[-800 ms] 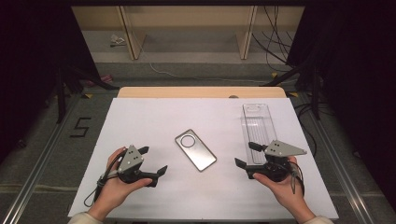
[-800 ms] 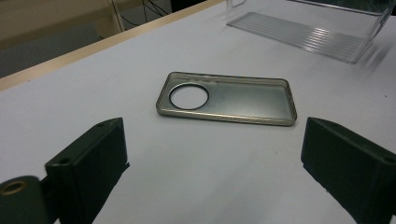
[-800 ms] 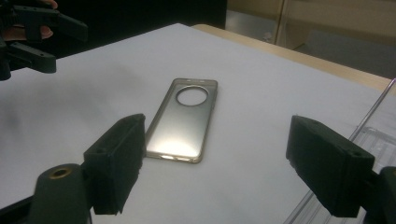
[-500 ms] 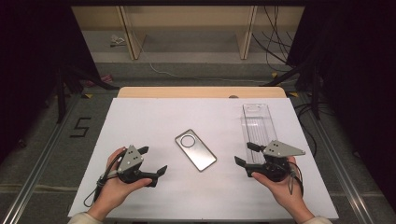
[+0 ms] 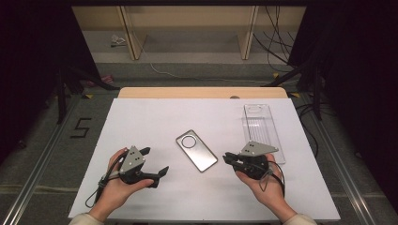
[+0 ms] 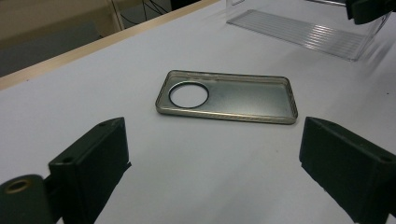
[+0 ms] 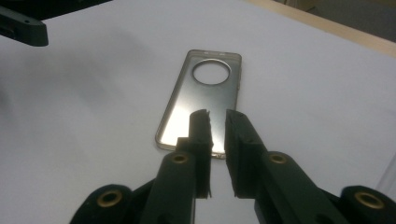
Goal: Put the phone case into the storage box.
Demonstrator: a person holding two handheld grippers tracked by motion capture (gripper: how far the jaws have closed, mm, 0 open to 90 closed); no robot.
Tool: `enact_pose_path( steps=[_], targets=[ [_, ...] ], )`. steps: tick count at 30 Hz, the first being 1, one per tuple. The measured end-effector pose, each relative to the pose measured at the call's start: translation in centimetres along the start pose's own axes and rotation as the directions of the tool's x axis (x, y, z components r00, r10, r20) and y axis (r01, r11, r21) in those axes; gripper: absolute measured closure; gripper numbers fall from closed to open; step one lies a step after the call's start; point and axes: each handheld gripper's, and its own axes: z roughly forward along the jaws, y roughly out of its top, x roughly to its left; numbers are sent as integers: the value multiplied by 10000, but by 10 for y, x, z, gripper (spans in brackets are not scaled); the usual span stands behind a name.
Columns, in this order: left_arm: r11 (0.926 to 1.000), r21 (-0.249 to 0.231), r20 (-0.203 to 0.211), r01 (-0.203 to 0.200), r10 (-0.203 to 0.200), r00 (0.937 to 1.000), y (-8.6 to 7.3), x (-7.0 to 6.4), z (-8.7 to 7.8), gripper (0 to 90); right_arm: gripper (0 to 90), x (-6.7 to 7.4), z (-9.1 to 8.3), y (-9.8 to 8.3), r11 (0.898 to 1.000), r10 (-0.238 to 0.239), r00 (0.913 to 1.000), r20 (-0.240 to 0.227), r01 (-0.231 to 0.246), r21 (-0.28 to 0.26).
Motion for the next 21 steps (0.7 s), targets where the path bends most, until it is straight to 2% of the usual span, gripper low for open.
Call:
enact_pose_path(
  steps=[5,7,11,14,17,21],
  targets=[
    [10000,-5,4,4,-4,10000,0,0,0,82,900,0,20,7,9960,99,9999,129,-110,889],
    [10000,-6,7,-7,7,10000,0,0,0,82,900,0,31,9,9912,161,9997,200,-186,1313],
    [10000,-11,-11,3,-3,10000,0,1,0,84,900,0,53,14,9784,152,9979,629,-278,2048],
    [10000,-18,-18,12,-12,10000,0,1,0,86,900,-2,62,16,9755,238,9958,883,-424,2159],
    [10000,-19,15,28,-28,10000,-1,1,0,87,900,-9,75,19,9667,448,9904,1306,-760,2445],
    [10000,-26,-3,3,-3,10000,-1,1,0,87,900,-13,84,17,9589,521,9866,1546,-926,2682]
  ],
)
